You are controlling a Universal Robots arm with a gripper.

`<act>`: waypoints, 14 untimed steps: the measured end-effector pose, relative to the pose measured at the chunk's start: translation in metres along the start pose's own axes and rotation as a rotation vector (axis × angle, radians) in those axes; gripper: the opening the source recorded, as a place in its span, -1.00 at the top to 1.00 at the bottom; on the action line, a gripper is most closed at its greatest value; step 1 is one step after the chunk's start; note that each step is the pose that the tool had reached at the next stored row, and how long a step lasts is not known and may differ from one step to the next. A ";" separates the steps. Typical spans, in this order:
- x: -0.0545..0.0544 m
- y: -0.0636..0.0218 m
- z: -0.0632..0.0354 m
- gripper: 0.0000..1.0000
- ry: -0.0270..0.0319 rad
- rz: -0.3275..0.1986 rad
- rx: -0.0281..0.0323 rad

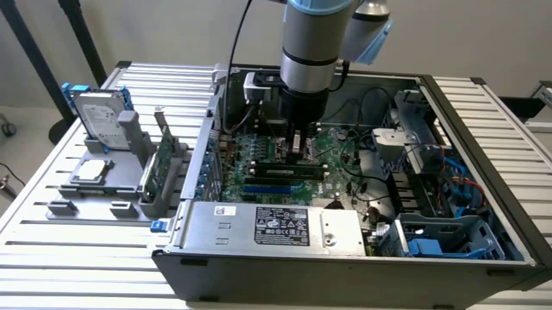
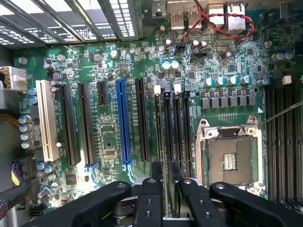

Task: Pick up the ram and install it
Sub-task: 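Insert the ram into the slot, then press down the ram until it locks into place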

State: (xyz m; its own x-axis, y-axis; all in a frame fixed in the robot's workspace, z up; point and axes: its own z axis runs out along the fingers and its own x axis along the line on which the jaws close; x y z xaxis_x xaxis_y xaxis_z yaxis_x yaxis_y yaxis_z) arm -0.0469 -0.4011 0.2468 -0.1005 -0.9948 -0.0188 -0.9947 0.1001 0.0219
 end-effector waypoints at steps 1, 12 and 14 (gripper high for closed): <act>0.000 0.0000 0.0000 0.62 -0.0001 0.000 0.0000; 0.000 0.0000 -0.0005 0.79 0.0000 0.000 0.0000; 0.000 0.0000 -0.0005 0.79 0.0000 0.000 0.0000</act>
State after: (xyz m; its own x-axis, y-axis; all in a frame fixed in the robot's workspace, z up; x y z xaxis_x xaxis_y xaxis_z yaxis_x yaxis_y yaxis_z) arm -0.0469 -0.4011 0.2473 -0.1005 -0.9948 -0.0188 -0.9947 0.1001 0.0219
